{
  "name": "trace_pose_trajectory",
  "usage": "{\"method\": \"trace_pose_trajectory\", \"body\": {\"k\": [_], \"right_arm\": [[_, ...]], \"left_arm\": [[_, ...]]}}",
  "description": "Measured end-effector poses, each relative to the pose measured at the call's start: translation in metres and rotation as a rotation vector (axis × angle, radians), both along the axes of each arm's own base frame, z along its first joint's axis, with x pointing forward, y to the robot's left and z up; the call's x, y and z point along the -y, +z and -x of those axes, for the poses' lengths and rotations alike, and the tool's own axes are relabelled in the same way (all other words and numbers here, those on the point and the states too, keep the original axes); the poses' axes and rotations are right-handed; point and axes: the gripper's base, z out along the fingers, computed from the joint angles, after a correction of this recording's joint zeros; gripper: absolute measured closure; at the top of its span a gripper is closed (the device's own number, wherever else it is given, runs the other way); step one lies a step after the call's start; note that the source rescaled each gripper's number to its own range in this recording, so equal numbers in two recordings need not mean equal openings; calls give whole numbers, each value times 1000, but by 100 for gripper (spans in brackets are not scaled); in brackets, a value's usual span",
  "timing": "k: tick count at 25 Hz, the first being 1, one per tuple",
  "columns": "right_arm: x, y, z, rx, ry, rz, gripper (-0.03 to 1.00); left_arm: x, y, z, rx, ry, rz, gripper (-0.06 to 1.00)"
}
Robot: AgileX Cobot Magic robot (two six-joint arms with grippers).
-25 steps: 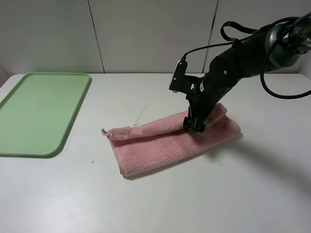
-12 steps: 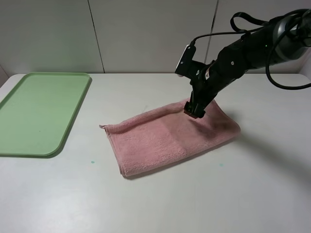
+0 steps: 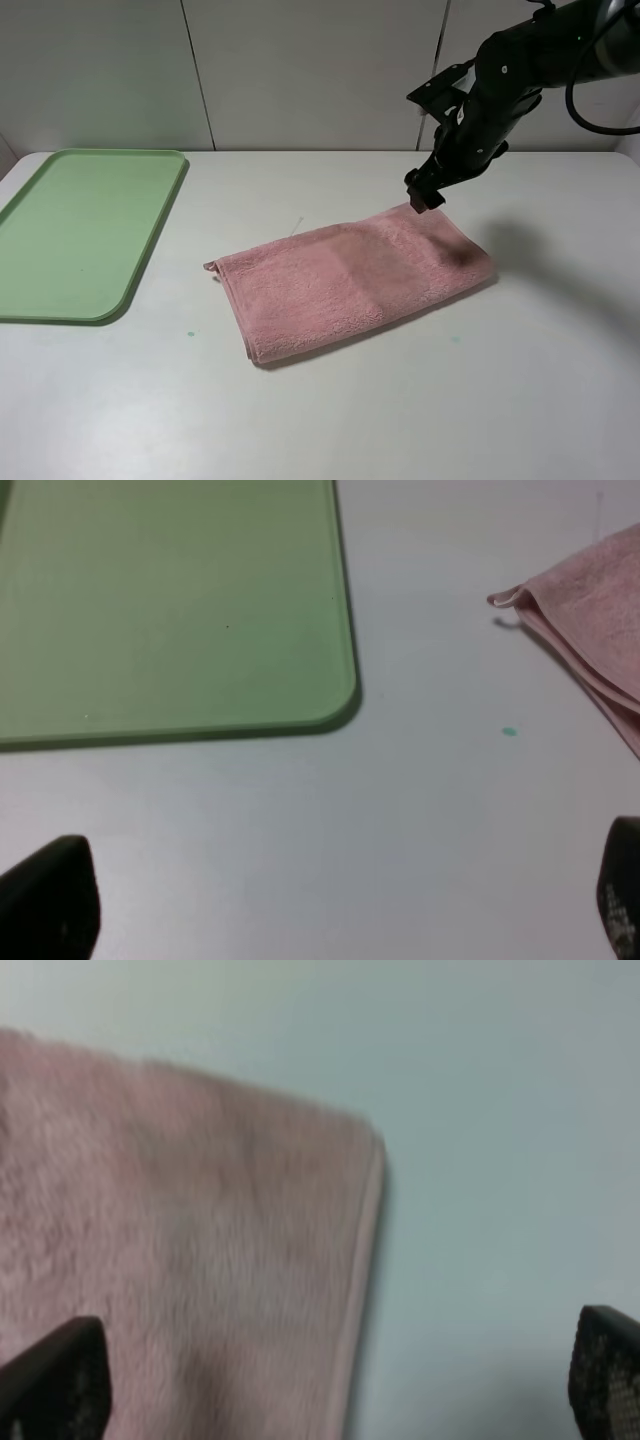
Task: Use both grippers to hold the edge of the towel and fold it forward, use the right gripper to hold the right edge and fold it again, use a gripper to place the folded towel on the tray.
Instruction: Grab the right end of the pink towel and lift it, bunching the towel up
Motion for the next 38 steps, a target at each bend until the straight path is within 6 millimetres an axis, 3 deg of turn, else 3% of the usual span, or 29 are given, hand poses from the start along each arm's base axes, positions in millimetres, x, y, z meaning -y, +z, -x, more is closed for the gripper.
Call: {"method": "trace_pose_trajectory", "body": {"k": [9, 25, 38], "right_arm": [[30, -31, -2, -195, -182, -95, -3], [34, -67, -10, -234, -181, -72, -3], [34, -81, -14, -259, -154, -72, -3]], "left_arm": [[0, 0, 0, 0, 0, 0, -5], [0, 0, 0, 0, 0, 0, -5], [0, 0, 0, 0, 0, 0, -5]]}}
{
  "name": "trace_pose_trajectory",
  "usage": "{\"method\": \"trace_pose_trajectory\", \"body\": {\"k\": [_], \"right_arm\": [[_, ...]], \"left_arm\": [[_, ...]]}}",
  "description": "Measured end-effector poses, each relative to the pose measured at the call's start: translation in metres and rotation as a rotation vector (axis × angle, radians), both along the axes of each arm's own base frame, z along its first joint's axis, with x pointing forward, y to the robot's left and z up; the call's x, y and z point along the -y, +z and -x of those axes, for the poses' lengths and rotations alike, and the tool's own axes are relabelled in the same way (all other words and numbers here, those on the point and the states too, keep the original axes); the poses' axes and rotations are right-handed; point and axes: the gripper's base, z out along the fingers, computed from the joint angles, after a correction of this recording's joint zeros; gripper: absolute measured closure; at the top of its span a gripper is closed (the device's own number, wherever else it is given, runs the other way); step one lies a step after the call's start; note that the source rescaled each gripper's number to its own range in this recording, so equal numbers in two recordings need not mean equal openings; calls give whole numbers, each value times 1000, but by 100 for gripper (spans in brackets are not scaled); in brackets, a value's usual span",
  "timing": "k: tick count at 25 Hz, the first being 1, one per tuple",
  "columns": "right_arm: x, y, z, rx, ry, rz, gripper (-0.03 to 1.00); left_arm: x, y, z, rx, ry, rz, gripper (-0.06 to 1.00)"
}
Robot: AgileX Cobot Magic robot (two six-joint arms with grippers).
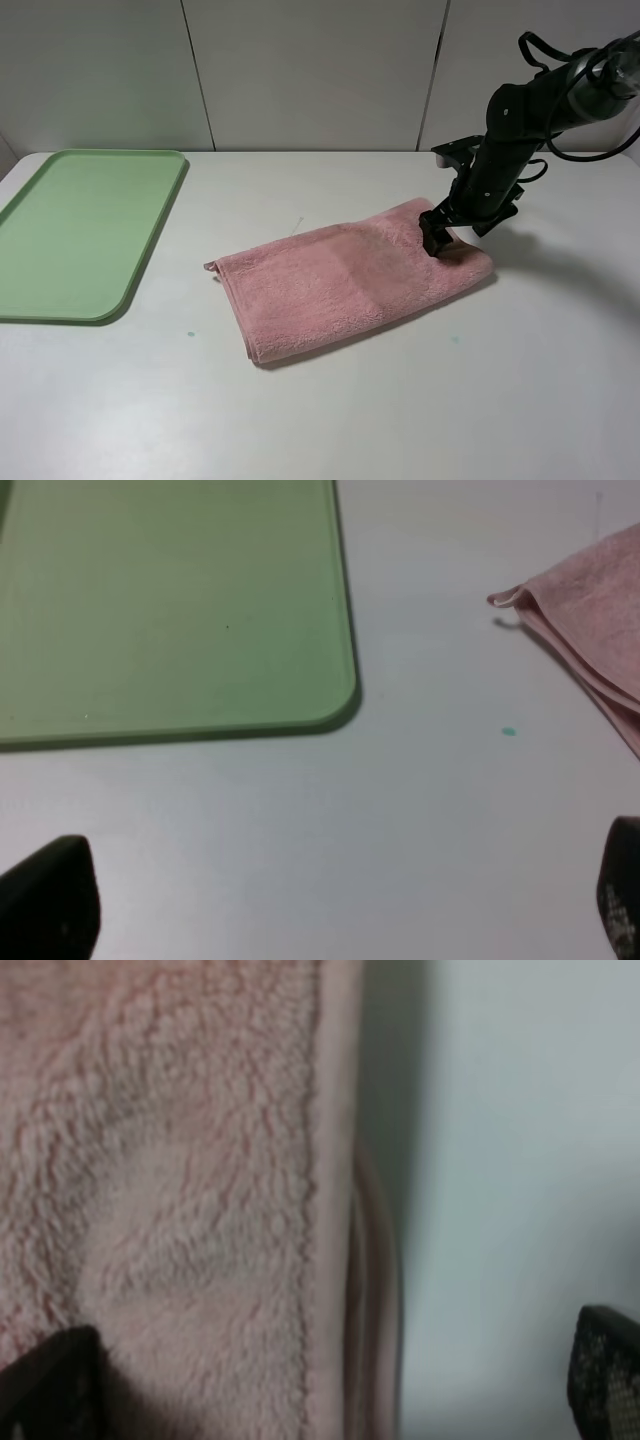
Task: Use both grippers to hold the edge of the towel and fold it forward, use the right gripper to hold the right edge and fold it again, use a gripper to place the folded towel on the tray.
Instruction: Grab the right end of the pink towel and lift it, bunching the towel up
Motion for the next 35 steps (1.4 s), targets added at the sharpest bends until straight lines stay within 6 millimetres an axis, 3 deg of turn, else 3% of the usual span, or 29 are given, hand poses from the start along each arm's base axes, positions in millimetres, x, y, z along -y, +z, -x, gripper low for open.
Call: {"method": "trace_pose_trajectory", "body": {"k": [5, 7, 9, 15, 27, 30, 35], "right_arm": [[0, 0, 0, -1, 6, -1, -3], [-1, -1, 0, -8, -2, -8, 6], [-2, -1, 1, -18, -11, -19, 22], [-11, -1, 4, -36, -26, -51, 90], [-11, 6, 4, -28, -19, -46, 92], [-6, 17, 1, -20, 6, -12, 92], [1, 52, -5, 34, 5, 13, 92]], "left_arm": [[0, 0, 0, 0, 0, 0, -5], [0, 0, 0, 0, 0, 0, -5], [0, 0, 0, 0, 0, 0, -5], [0, 0, 0, 0, 0, 0, -5], [0, 0, 0, 0, 0, 0, -5], [0, 0, 0, 0, 0, 0, -5], [0, 0, 0, 0, 0, 0, -5]]}}
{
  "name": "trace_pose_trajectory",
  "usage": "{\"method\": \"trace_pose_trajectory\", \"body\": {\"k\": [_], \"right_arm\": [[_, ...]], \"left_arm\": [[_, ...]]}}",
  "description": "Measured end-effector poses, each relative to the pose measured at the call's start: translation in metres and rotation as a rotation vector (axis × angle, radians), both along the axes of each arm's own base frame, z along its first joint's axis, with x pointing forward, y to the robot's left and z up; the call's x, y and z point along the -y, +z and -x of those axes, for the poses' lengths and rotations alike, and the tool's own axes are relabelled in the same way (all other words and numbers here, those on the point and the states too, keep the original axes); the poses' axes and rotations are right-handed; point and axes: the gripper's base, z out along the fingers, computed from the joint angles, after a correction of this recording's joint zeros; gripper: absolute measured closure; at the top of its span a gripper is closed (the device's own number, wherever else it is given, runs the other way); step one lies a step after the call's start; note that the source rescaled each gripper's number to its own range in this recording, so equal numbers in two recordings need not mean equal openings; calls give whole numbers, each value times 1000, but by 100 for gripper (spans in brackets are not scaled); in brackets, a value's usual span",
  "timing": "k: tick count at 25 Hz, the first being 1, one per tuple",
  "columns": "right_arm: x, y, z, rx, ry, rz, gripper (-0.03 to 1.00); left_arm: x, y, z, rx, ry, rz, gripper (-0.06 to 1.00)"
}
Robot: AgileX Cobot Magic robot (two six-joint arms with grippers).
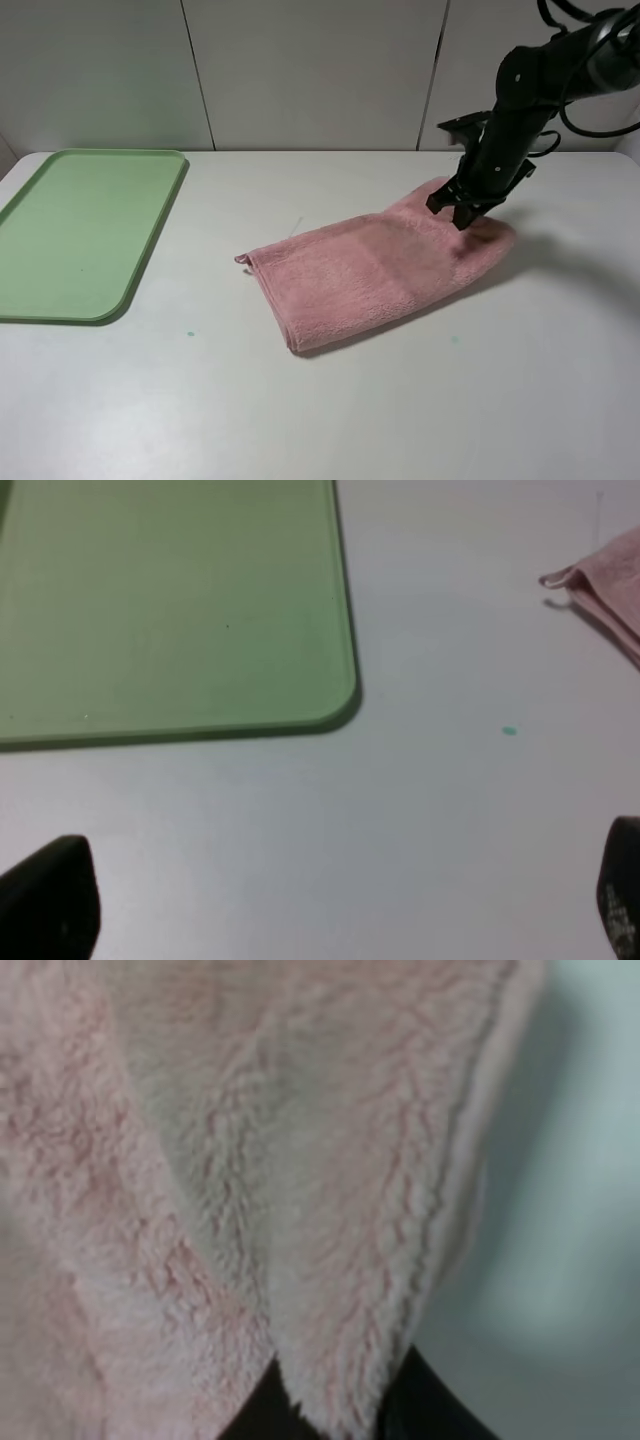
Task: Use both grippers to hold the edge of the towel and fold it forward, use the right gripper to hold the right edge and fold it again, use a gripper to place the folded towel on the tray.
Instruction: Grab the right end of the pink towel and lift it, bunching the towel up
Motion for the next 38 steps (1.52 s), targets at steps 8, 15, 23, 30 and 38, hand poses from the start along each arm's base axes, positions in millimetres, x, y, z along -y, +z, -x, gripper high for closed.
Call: {"method": "trace_pose_trajectory", "body": {"k": [8, 15, 23, 30, 38], "right_arm": [[10, 44, -4, 67, -6, 104, 92], [22, 78, -13, 96, 2, 261, 92], [20, 104, -14, 74, -18, 298, 92], [-17, 106, -5, 92, 18, 282, 92], [-52, 93, 11, 67, 63, 282, 92]], "left_arm": [[0, 0, 0, 0, 0, 0, -5], [0, 0, 0, 0, 0, 0, -5], [0, 0, 0, 0, 0, 0, -5], [0, 0, 0, 0, 0, 0, -5], [0, 0, 0, 0, 0, 0, -5]]}}
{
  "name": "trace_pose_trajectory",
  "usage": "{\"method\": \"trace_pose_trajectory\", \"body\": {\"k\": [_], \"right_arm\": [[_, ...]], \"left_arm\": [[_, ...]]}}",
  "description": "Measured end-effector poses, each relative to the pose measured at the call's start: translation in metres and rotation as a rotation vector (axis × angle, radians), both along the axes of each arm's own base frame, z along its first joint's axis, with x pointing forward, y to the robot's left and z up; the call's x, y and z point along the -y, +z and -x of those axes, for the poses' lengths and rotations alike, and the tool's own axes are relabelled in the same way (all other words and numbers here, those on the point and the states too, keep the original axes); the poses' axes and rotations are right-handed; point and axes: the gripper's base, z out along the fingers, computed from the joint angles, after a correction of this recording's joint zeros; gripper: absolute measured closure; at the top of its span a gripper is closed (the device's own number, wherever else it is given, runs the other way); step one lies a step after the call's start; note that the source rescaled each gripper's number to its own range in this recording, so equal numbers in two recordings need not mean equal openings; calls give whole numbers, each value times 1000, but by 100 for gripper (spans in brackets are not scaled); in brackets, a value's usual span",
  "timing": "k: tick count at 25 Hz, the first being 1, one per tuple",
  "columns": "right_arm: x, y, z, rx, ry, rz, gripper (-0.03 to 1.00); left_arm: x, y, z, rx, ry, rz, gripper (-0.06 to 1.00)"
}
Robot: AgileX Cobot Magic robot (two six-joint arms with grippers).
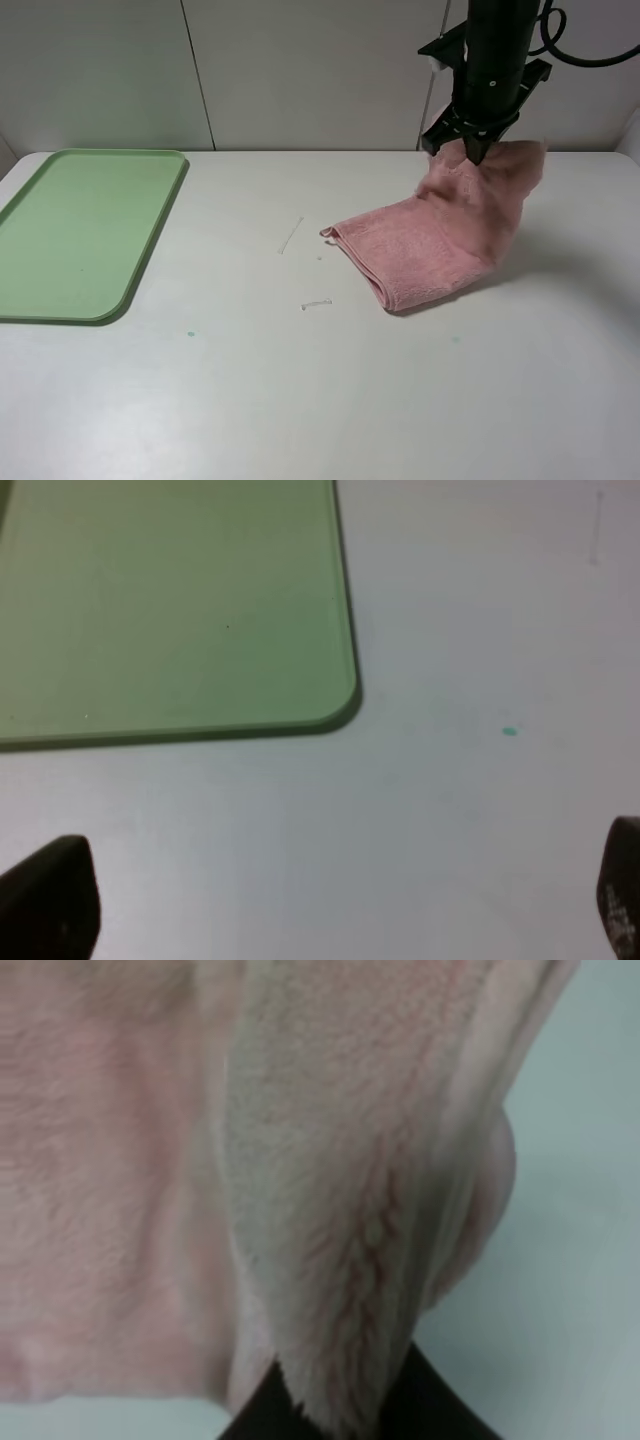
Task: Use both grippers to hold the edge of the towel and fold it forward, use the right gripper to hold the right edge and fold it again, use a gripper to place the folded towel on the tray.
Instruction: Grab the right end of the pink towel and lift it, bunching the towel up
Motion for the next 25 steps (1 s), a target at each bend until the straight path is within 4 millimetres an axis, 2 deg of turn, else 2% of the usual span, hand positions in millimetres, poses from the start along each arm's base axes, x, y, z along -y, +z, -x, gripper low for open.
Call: {"method": "trace_pose_trajectory", "body": {"k": [11, 16, 21, 23, 24, 25], "right_arm": [[-42, -25, 27, -29, 84, -15, 92], [-57, -27, 34, -23, 99, -41, 92], [-62, -28, 38, -38, 85, -72, 92], [-63, -28, 39, -47, 75, -90, 82], [-64, -28, 39, -53, 70, -101, 71], [-65, -28, 40, -62, 62, -117, 47]], "left_arm": [[0, 0, 0, 0, 0, 0, -5], [0, 0, 0, 0, 0, 0, -5], [0, 0, 0, 0, 0, 0, -5], [0, 0, 0, 0, 0, 0, -5], [0, 0, 0, 0, 0, 0, -5], [0, 0, 0, 0, 0, 0, -5]]}}
